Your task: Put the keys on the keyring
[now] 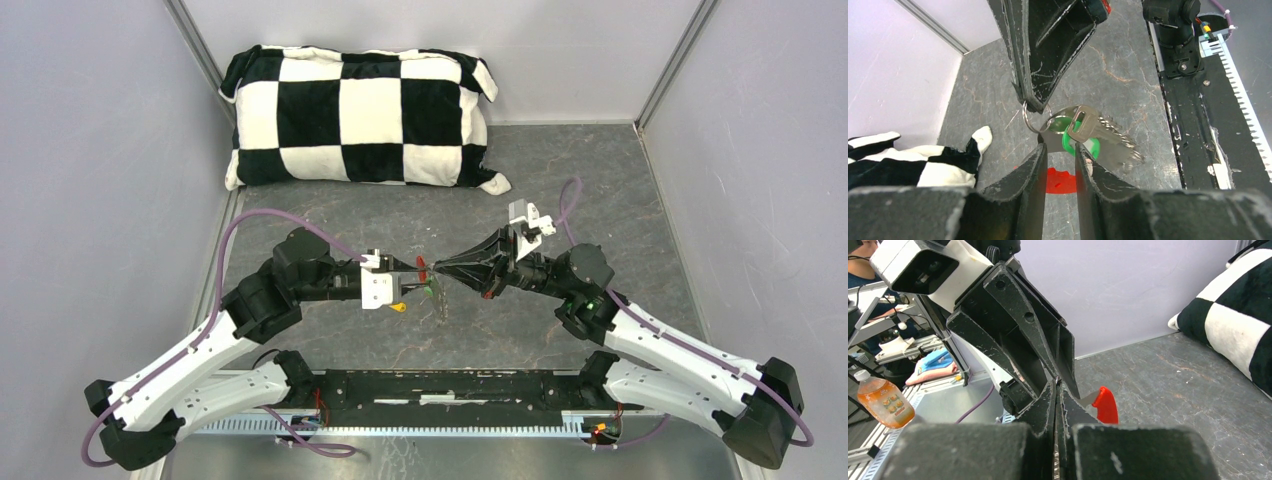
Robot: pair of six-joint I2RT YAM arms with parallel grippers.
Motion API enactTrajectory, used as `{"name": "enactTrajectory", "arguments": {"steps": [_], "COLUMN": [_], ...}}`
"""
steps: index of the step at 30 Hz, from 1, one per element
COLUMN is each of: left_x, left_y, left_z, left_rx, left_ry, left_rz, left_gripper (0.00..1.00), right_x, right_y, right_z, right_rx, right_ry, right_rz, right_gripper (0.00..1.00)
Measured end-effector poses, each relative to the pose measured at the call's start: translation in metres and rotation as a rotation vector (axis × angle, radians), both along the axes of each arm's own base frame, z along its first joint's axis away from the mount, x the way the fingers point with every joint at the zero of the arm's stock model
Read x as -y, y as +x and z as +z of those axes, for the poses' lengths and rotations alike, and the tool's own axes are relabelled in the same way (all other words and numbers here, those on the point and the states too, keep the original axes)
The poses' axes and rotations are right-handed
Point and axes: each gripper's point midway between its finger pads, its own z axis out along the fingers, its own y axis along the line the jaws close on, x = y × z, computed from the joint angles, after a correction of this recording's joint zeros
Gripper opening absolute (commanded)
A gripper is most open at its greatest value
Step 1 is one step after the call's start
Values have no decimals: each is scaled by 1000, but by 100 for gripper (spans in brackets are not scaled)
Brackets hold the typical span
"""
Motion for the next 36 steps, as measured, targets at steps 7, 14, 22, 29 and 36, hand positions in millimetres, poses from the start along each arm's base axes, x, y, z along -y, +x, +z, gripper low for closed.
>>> {"name": "enactTrajectory", "arguments": {"steps": [7,14,22,29,36], "left_x": [-4,-4,0,8,10], "left_y": [0,8,0,-2,1], "left_z": [4,10,-3,-20,-23], "left_rx": [36,33,-17,-92,-81], "left_ry": [-10,-38,-21,10,18], "left_rz": [7,52,9,-14,-13], "left_gripper": [45,42,44,39,32], "right_x": [9,12,13,13,10], "right_y": [0,-2,-4,-4,-6], "right_z": [-5,3,2,2,-1], "right_rx": [-31,-37,-44,-47,-57], "right_ry": [83,139,155,157,148], "right_rz": [-32,-26,-19,-12,5], "right_gripper": [0,0,0,0,0]}}
